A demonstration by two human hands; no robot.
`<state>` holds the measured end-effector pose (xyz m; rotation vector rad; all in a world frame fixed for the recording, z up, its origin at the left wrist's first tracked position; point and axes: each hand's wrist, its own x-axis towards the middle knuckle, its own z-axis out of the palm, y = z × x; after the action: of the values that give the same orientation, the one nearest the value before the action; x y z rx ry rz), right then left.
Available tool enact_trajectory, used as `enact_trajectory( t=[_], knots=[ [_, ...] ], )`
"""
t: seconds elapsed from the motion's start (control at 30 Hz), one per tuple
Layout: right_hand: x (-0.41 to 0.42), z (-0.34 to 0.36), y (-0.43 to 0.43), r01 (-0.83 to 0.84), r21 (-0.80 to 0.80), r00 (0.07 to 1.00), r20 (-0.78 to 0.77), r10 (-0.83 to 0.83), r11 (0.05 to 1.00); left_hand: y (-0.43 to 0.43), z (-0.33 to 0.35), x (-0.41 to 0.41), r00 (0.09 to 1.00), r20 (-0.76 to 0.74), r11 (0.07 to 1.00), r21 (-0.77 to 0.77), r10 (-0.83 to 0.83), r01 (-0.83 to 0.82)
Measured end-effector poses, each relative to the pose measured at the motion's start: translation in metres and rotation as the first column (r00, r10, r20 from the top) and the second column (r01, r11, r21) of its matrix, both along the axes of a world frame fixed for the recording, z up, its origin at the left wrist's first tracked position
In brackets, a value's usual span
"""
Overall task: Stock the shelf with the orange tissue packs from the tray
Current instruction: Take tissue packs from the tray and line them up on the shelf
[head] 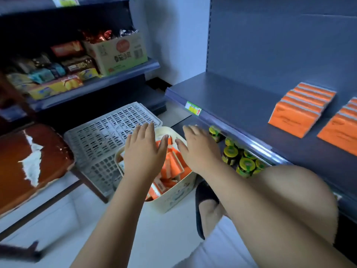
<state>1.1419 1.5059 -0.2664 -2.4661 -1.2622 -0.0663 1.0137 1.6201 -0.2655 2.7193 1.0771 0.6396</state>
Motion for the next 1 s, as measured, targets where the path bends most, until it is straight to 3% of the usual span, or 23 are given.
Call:
enact_trajectory(
  t=[0.17,0.33,0.53,0.77,0.9,1.0],
  knots=[
    [0.009,-0.044,0.018,-0.034,-0.152,0.998,-0.049,0.027,0.988,0.023,-0.051,-0.019,0.991,-0.124,0.992,-0.11,0.054,-0.068],
    [0.025,-0.077,0.039,-0.036,-0.303,0.978,-0.208,-0.029,0.952,0.036,-0.096,-0.009,0.965,-0.259,0.97,-0.224,0.039,-0.099],
    [0.027,-0.113,0.08,-0.095,-0.463,0.946,-0.317,-0.065,0.881,0.06,-0.139,0.031,0.886,-0.462,0.981,-0.181,-0.024,-0.067],
    [0.03,-0.163,0.113,-0.055,-0.543,0.848,-0.468,-0.247,0.838,0.103,-0.173,0.057,0.733,-0.658,0.979,-0.199,-0.169,0.047],
    [0.042,-0.185,0.116,0.043,-0.489,0.833,-0.465,-0.301,0.871,0.108,-0.178,0.066,0.671,-0.717,0.981,-0.164,-0.187,0.098],
    [0.049,-0.19,0.111,0.066,-0.416,0.749,-0.58,-0.32,0.907,0.112,-0.176,0.069,0.677,-0.704,0.975,-0.192,-0.214,0.108]
  ],
)
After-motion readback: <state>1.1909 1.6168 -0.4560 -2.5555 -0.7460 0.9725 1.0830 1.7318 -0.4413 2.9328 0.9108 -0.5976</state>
